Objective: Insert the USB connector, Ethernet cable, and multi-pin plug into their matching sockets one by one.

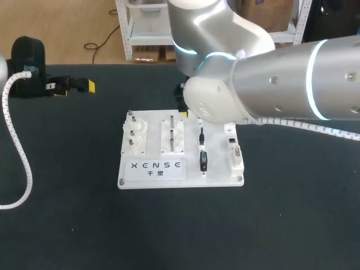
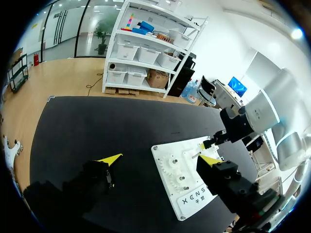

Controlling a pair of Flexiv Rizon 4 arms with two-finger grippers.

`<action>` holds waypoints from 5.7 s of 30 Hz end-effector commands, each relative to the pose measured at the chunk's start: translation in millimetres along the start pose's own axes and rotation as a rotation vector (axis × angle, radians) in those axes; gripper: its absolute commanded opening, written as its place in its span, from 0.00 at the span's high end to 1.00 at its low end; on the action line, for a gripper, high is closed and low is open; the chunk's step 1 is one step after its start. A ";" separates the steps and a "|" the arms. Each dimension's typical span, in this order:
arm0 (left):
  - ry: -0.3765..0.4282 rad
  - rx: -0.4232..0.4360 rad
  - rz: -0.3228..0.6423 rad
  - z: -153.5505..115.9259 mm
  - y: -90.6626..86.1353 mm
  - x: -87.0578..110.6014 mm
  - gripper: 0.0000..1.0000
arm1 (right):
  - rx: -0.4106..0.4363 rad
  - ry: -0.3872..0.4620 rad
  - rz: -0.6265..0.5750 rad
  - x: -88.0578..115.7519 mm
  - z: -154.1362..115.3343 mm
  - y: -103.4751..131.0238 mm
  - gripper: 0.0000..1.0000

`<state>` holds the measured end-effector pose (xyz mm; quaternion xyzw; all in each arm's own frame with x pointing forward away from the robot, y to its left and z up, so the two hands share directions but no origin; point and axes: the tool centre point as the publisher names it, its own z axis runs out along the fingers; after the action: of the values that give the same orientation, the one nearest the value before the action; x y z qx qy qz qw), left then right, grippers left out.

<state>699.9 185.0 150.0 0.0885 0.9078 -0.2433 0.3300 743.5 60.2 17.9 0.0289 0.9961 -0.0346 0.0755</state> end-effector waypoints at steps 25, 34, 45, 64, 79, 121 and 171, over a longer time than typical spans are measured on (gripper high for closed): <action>0.000 0.000 0.000 0.0 0.0 0.0 0.00 | -0.029 0.037 0.014 -11.9 0.4 3.6 0.00; 0.000 0.000 0.000 0.0 0.0 0.0 0.00 | -0.070 0.075 -0.001 -7.2 5.1 10.8 0.00; 0.000 0.000 0.000 0.0 0.0 0.0 0.00 | -0.081 0.073 0.019 -7.7 5.4 9.5 0.00; 0.000 0.000 0.000 0.0 0.0 0.0 0.00 | -0.109 0.100 0.015 -7.3 8.6 4.7 0.70; 0.000 0.000 0.000 0.0 0.0 0.0 0.00 | -0.065 0.100 -0.027 -6.5 10.4 12.0 0.91; 0.000 0.000 0.000 0.0 0.0 0.0 0.00 | -0.109 0.061 -0.005 -10.6 -4.7 5.1 1.00; 0.000 0.000 0.000 0.0 0.0 0.0 0.00 | -0.041 0.028 0.073 -4.1 -3.3 -67.6 1.00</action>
<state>699.9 185.0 150.0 0.0885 0.9078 -0.2433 0.3299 745.0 -5.8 25.2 0.0635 0.9960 -0.0122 0.0621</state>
